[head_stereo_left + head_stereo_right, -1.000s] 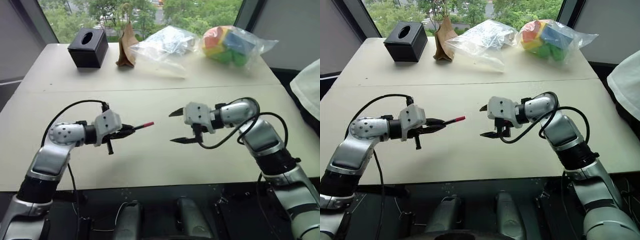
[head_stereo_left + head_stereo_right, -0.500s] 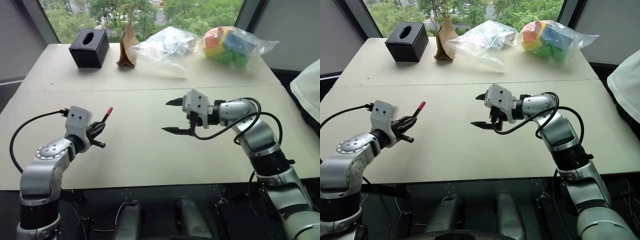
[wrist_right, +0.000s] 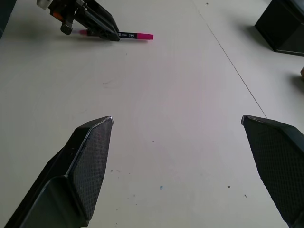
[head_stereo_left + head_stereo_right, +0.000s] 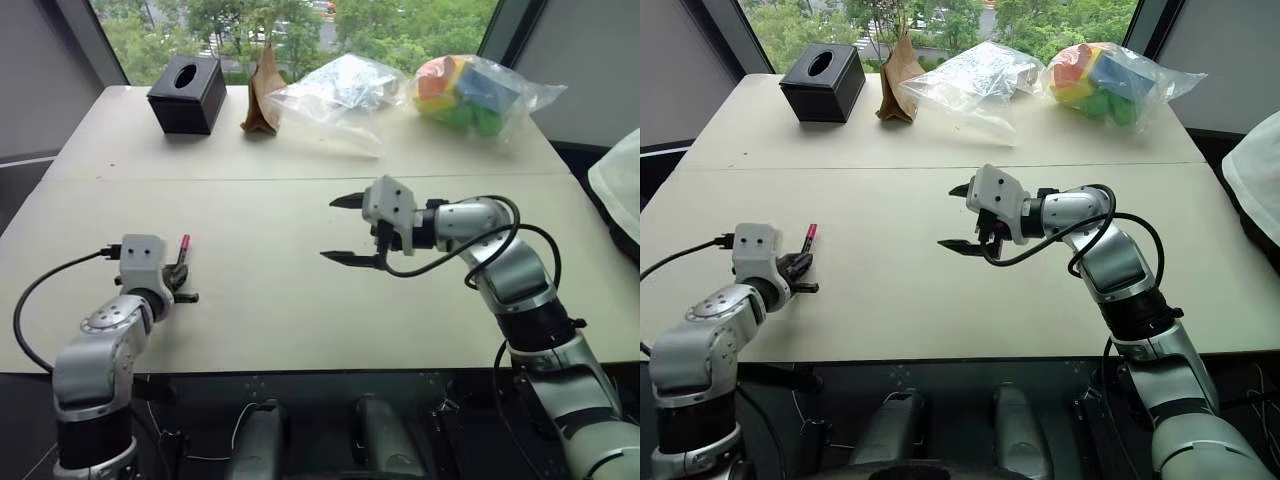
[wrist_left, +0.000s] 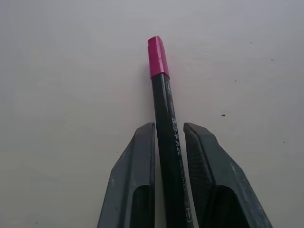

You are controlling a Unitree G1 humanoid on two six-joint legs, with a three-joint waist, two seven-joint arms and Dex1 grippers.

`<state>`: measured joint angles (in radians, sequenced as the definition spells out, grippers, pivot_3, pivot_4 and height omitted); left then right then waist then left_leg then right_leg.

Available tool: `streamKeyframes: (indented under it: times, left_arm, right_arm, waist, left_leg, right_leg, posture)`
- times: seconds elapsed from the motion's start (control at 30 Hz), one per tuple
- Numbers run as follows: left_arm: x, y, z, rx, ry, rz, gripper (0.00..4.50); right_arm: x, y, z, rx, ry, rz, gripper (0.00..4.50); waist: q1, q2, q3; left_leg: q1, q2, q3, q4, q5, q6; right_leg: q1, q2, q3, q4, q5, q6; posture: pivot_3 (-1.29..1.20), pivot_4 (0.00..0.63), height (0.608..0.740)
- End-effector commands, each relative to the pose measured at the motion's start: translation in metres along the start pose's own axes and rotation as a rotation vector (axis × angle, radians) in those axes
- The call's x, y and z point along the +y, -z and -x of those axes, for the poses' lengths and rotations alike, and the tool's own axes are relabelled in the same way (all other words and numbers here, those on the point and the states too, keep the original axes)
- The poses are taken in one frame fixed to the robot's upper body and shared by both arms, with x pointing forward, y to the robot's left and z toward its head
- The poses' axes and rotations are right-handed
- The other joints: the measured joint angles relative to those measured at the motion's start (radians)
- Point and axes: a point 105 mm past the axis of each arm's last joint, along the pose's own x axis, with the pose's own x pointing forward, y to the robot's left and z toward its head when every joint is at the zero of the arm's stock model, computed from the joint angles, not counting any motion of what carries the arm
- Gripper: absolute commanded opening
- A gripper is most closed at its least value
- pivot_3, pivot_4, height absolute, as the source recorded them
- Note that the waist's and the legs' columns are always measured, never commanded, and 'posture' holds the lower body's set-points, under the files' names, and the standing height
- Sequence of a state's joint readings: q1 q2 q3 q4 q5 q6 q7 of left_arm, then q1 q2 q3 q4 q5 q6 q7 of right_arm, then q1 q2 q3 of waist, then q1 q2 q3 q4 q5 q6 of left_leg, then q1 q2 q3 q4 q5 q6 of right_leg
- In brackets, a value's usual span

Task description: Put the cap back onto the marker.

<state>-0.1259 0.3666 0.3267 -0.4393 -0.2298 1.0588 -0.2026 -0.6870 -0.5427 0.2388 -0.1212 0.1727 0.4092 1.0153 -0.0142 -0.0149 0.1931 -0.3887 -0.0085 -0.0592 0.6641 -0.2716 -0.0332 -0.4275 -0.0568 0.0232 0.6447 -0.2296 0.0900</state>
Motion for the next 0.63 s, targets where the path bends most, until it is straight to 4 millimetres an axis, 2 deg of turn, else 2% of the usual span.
streamKeyframes:
  times: [0.03, 0.13, 0.27, 0.4, 0.63]
  left_arm:
    - [-0.003, -0.011, 0.005, -0.054, 0.000, -0.013, 3.01]
    - [-0.003, -0.015, 0.006, -0.076, -0.010, -0.004, 4.45]
    - [-0.003, -0.027, 0.015, -0.143, -0.038, 0.001, 4.45]
    - [-0.008, -0.038, 0.035, -0.223, -0.058, -0.035, 4.45]
    - [-0.017, -0.035, 0.074, -0.267, -0.111, -0.064, 4.45]
  right_arm:
    - [-0.004, -0.015, 0.007, -0.038, 0.029, 0.045, 4.50]
    - [-0.005, -0.014, 0.008, -0.035, 0.031, 0.045, 4.50]
    - [-0.004, -0.013, 0.011, -0.027, 0.012, 0.044, 4.50]
    - [-0.002, -0.017, 0.021, -0.027, -0.055, 0.028, 4.50]
    - [-0.003, -0.030, 0.035, -0.065, -0.123, 0.004, 4.50]
  waist:
    - [0.000, 0.000, 0.000]
    - [0.000, 0.000, 0.000]
    - [0.000, 0.000, 0.000]
    - [0.000, 0.000, 0.000]
    - [-0.003, 0.000, 0.000]
  left_leg:
    - [0.000, 0.000, 0.000, 0.000, 0.000, 0.000]
    - [0.000, 0.000, 0.000, 0.000, 0.000, 0.000]
    - [0.000, 0.000, 0.000, 0.000, 0.000, 0.000]
    - [0.000, 0.000, 0.000, 0.000, 0.000, 0.000]
    - [0.000, 0.000, 0.000, 0.000, 0.000, 0.000]
  right_leg:
    - [0.000, 0.000, 0.000, 0.000, 0.000, 0.000]
    - [0.000, 0.000, 0.000, 0.000, 0.000, 0.000]
    - [0.000, 0.000, 0.000, 0.000, 0.000, 0.000]
    - [0.000, 0.000, 0.000, 0.000, 0.000, 0.000]
    - [0.000, 0.000, 0.000, -0.001, 0.000, 0.000]
  posture:
    - [0.00, 0.150, 0.740]
    - [0.00, 0.150, 0.740]
    - [0.00, 0.150, 0.740]
    - [0.00, 0.150, 0.740]
    - [0.00, 0.150, 0.740]
